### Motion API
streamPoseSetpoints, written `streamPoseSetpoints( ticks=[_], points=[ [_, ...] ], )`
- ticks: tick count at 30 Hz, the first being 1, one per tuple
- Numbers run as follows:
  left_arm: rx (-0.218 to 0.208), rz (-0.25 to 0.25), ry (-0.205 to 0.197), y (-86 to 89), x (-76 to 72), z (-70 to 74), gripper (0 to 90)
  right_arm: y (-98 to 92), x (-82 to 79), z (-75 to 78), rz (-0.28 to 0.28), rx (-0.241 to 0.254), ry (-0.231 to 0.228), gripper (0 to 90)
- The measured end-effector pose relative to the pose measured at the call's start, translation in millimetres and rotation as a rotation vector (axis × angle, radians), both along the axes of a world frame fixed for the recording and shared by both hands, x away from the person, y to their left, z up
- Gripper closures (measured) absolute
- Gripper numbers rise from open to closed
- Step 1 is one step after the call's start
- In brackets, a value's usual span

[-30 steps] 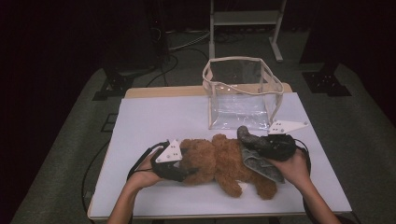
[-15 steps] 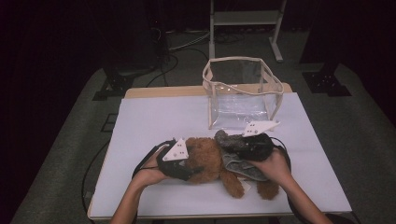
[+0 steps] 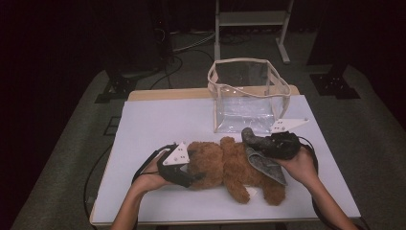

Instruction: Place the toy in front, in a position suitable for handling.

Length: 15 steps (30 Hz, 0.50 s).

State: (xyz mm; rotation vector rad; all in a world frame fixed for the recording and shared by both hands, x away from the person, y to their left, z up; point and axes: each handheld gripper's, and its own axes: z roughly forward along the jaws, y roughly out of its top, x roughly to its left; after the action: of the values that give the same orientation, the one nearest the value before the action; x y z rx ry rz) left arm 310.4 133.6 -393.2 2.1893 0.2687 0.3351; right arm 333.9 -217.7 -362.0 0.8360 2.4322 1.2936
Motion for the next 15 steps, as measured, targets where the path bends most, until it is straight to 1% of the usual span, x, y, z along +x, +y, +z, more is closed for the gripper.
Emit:
streamPoseSetpoints(
  ticks=[1, 2, 3, 5, 7, 8, 9, 10, 11, 12, 13, 15],
  points=[
    [-0.009, 0.009, 0.008, 2.6, 0.8, 1.4, 18.9, -1.8, -4.2, -3.0, 0.006, 0.010, 0.014, 71.7],
    [-0.009, 0.009, 0.008, 2.6, 0.8, 1.4, 17.5, -2.8, -6.7, -4.4, 0.009, 0.015, 0.019, 71.8],
    [-0.019, 0.015, 0.014, 3.3, 1.3, 1.7, 17.2, -3.7, -8.8, -5.5, 0.015, 0.018, 0.025, 71.9],
    [-0.020, 0.009, 0.025, 3.2, 2.1, 0.4, 17.4, -4.0, -10.7, -6.1, 0.021, 0.019, 0.031, 71.9],
    [-0.030, -0.017, 0.036, 1.8, 1.2, -2.5, 25.0, -3.4, -13.4, -4.9, 0.025, 0.014, 0.030, 71.8],
    [-0.036, -0.017, 0.038, 0.7, 0.6, -4.0, 28.3, -1.8, -13.8, -3.5, 0.025, 0.004, 0.027, 71.8],
    [-0.035, -0.015, 0.039, 0.2, 0.6, -4.6, 31.9, 3.1, -13.6, 0.3, 0.030, -0.011, 0.014, 71.9],
    [-0.037, -0.017, 0.043, -0.5, 0.6, -5.0, 31.9, 3.1, -13.6, 0.3, 0.030, -0.011, 0.014, 71.9],
    [-0.044, -0.021, 0.038, -2.9, 0.1, -5.6, 33.2, 10.1, -11.8, 3.8, 0.044, -0.012, 0.014, 71.8],
    [-0.044, -0.021, 0.038, -2.9, 0.1, -5.6, 33.4, 10.1, -11.8, 3.8, 0.044, -0.012, 0.014, 71.8],
    [-0.050, -0.023, 0.039, -5.4, -0.4, -6.0, 33.4, 14.6, -10.7, 5.4, 0.055, -0.014, 0.014, 71.8],
    [-0.048, -0.031, 0.033, -10.4, -1.3, -5.7, 33.6, 26.3, -8.1, 7.1, 0.083, -0.022, 0.010, 71.8]
  ],
)
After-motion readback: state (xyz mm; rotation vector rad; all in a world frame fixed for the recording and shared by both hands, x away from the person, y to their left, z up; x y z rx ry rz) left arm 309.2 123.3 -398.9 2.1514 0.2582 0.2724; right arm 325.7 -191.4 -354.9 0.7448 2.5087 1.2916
